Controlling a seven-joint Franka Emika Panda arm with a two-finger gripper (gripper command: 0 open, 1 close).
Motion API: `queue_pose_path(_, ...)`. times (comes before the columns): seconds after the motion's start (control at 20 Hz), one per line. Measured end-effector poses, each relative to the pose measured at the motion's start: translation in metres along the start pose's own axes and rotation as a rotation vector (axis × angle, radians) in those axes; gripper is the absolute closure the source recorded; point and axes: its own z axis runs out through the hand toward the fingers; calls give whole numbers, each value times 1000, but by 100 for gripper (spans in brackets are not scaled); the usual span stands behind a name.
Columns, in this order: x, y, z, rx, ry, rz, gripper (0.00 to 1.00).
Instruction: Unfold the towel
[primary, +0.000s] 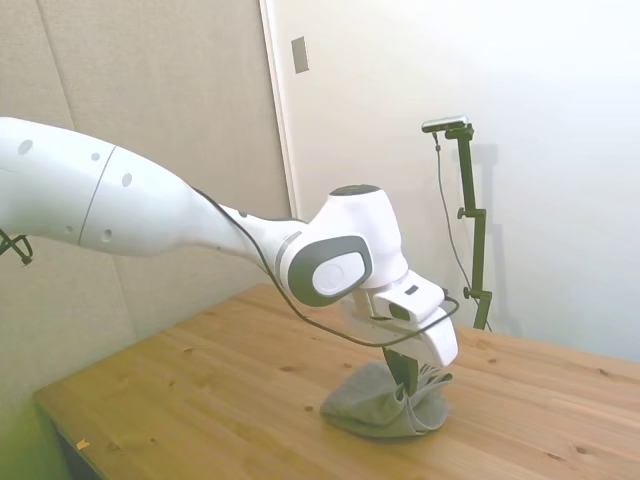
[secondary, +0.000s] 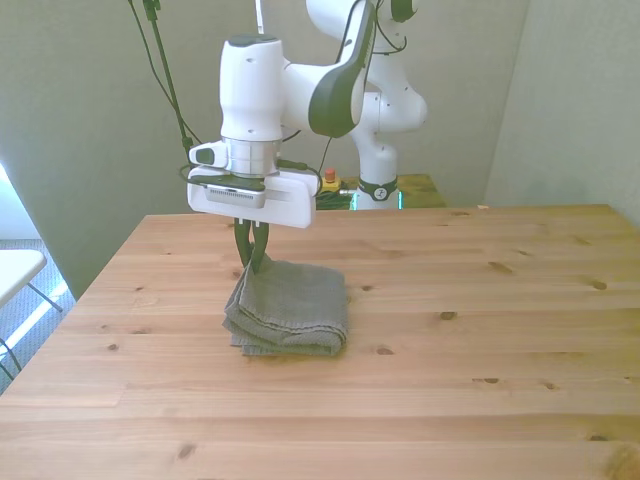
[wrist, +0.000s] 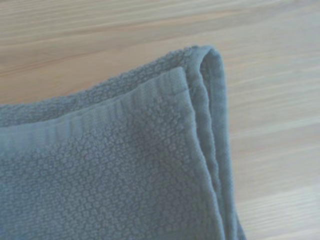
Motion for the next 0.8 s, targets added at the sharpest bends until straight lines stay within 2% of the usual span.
queue_pose_path(0.2,-15,-25,-9,-81,122,-17,100)
queue_pose_path(0.4,-30,-44,-17,-124,181,-51,100)
queue_pose_path(0.8,-94,-114,-55,-33,202,-130,100)
